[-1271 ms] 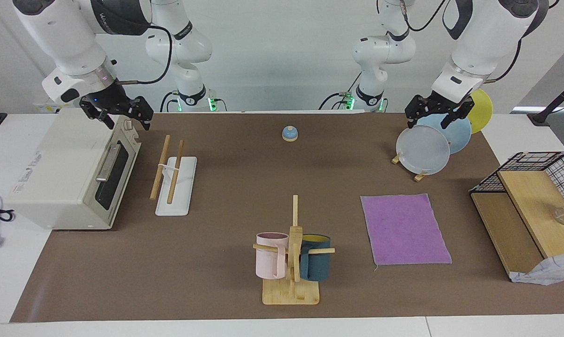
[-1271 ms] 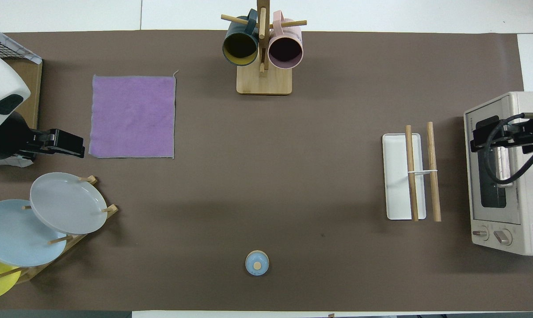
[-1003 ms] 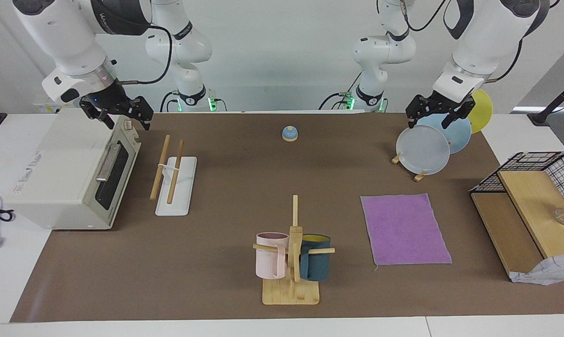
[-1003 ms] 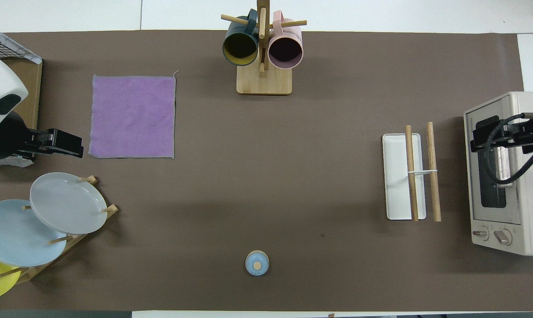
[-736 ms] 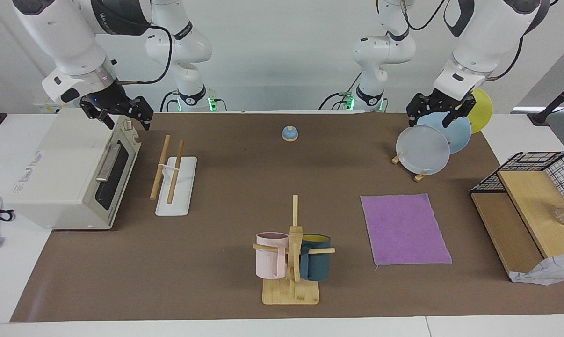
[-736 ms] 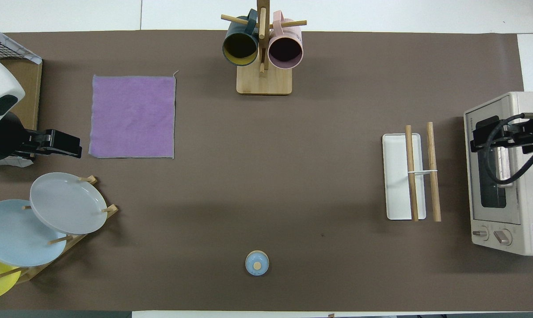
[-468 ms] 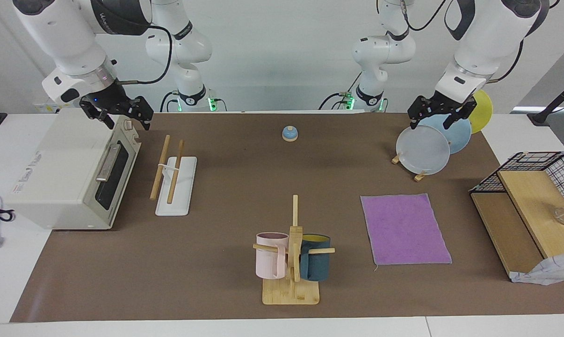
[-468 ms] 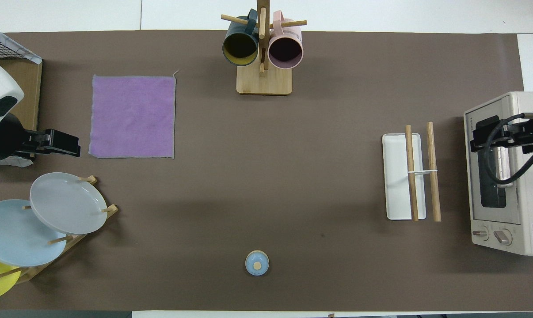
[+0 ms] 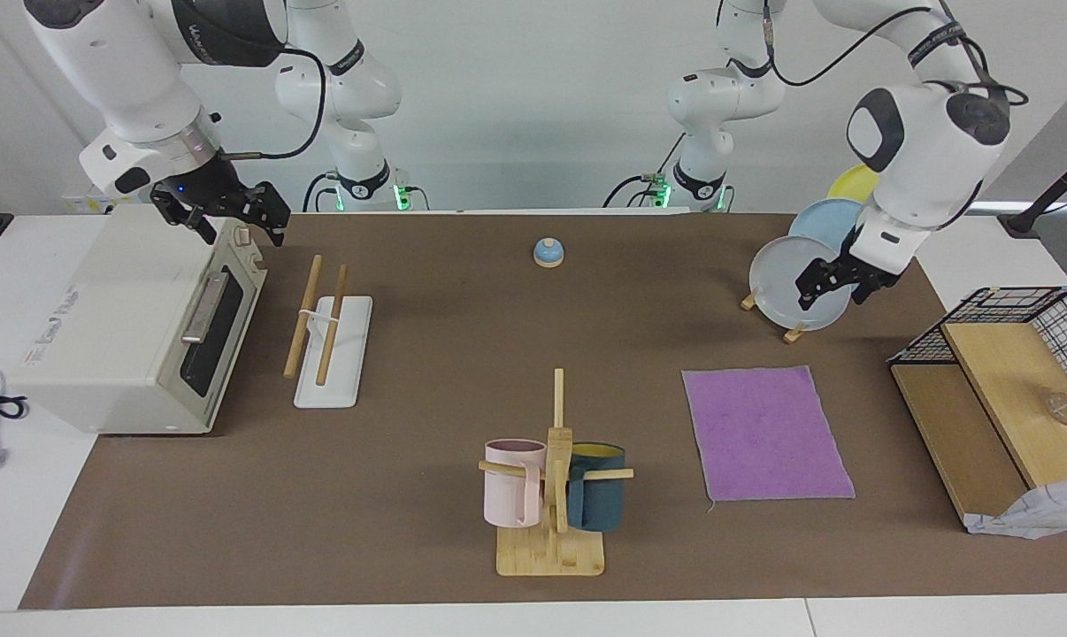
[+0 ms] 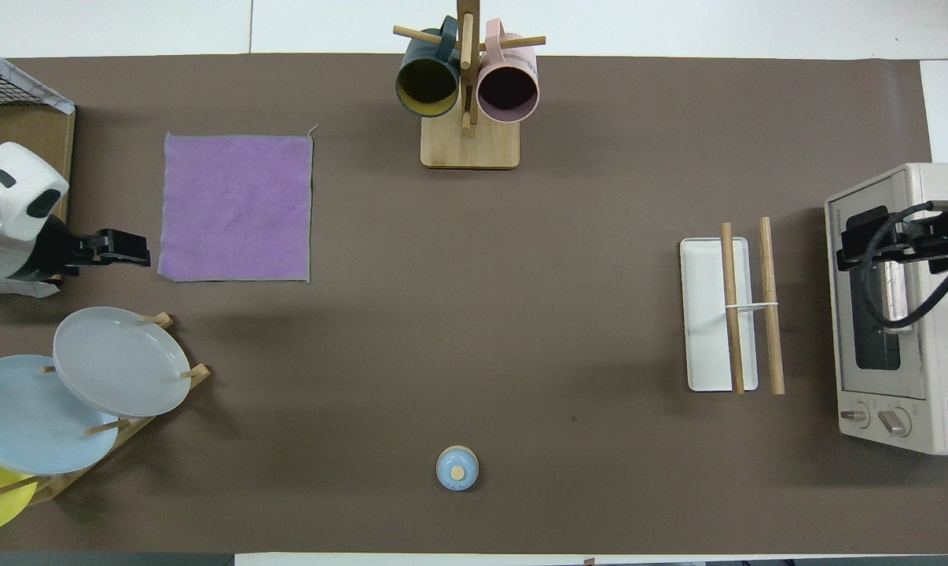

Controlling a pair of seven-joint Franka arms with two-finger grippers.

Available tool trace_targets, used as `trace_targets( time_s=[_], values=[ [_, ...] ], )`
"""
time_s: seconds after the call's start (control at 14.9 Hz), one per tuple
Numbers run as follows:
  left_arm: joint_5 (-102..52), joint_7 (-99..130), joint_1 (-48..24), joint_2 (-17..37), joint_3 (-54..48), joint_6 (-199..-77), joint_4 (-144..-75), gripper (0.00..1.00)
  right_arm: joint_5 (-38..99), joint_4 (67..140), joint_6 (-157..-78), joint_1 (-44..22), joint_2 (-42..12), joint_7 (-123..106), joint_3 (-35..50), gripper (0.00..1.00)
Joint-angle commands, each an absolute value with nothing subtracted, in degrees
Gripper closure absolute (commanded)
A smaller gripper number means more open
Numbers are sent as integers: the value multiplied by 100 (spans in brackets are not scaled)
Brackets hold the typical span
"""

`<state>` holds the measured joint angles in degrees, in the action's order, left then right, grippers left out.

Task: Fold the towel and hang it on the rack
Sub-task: 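Reach the left gripper to the purple towel's nearest edge and grasp it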

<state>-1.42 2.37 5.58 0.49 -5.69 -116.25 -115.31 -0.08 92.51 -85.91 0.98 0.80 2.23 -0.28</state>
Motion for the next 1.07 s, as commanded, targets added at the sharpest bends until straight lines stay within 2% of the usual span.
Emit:
trace_targets(
  time_s=[0.0,0.47,0.67,1.0],
  values=[
    [-211,193,642,727,-589,-12390,-11663,0,141,9290,-8534,158,132,149,-18,0],
    [-509,324,826,1450,-589,-12981,-11672,12,141,9290,-8543,158,132,149,-18,0],
    [-554,422,852,1529,-589,-12990,-11663,23,141,9290,-8543,158,132,149,-18,0],
    [-589,448,967,1643,-589,-13078,-11663,25,141,9290,-8543,158,132,149,-18,0]
  ],
)
